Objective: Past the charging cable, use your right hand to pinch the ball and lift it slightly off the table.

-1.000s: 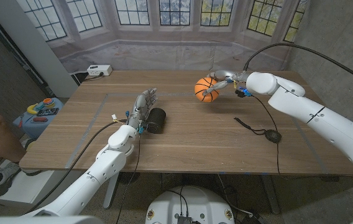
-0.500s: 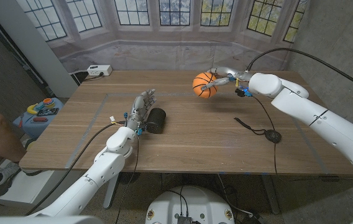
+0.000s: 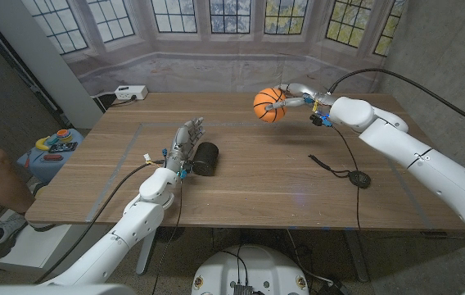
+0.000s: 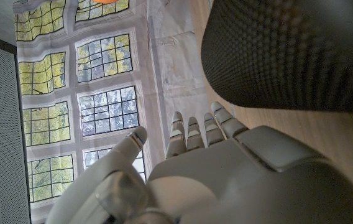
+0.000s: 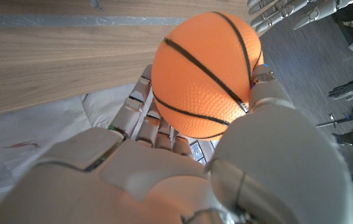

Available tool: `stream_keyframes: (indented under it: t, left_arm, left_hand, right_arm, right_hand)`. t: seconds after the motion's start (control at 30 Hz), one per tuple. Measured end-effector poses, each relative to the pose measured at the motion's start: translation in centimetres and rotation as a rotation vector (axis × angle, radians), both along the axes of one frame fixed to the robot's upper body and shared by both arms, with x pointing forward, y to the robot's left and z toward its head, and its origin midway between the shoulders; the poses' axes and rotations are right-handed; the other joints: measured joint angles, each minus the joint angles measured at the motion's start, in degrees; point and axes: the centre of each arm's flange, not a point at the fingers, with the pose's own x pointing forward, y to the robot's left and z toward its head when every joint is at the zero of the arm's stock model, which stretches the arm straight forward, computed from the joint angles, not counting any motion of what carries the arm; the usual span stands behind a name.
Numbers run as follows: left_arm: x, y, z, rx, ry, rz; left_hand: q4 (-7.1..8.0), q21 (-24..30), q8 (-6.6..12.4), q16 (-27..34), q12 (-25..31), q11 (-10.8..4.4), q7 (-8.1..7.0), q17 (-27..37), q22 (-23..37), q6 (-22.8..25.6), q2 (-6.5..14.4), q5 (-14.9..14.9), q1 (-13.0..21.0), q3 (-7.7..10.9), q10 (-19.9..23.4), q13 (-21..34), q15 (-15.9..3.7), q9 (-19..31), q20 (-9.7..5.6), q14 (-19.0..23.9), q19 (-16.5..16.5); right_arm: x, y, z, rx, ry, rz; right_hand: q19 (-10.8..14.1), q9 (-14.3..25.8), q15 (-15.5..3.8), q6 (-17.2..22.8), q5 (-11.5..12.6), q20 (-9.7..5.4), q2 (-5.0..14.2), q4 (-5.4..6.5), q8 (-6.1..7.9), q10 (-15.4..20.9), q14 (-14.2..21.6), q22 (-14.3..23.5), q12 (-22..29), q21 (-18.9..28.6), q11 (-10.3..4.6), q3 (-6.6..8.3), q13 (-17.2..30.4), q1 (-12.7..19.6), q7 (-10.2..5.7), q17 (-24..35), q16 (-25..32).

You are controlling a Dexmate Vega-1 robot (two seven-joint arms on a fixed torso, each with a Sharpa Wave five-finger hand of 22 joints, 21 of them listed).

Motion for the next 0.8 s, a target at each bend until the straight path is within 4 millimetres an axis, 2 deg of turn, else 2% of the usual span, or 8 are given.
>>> stream_keyframes:
  t: [0.3,0.8]
  left_arm:
    - [0.3,0.0,0.3,0.000,-0.002,-0.007]
    - [0.5,-0.2,0.2,0.004,-0.003,-0.019]
  left_hand:
    - [0.00,0.00,0.00,0.00,0.00,-0.21,0.00,0.00,0.00,0.00,0.00,0.00,0.00,0.00,0.21,0.00,0.00,0.00,-0.09,0.00,0.09]
    - [-0.16,-0.21,0.00,0.00,0.00,-0.21,0.00,0.00,0.00,0.00,0.00,0.00,0.00,0.16,0.21,0.00,0.00,0.00,-0.09,0.00,0.08]
  right_arm:
    - [-0.3,-0.5,-0.1,0.104,-0.012,0.045]
    - [-0.2,-1.5,-1.8,0.290,-0.005,0.128]
  right_hand:
    - [0.00,0.00,0.31,-0.21,-0.44,0.00,0.00,0.00,0.00,0.00,0.30,0.00,0.00,0.00,0.00,0.00,-0.01,0.00,0.21,0.46,0.00]
    - [-0.01,0.01,0.62,-0.09,-0.89,-0.01,0.41,-0.33,0.00,-0.32,-0.01,-0.01,-0.01,0.00,0.30,-0.33,0.29,0.41,0.33,0.99,0.21]
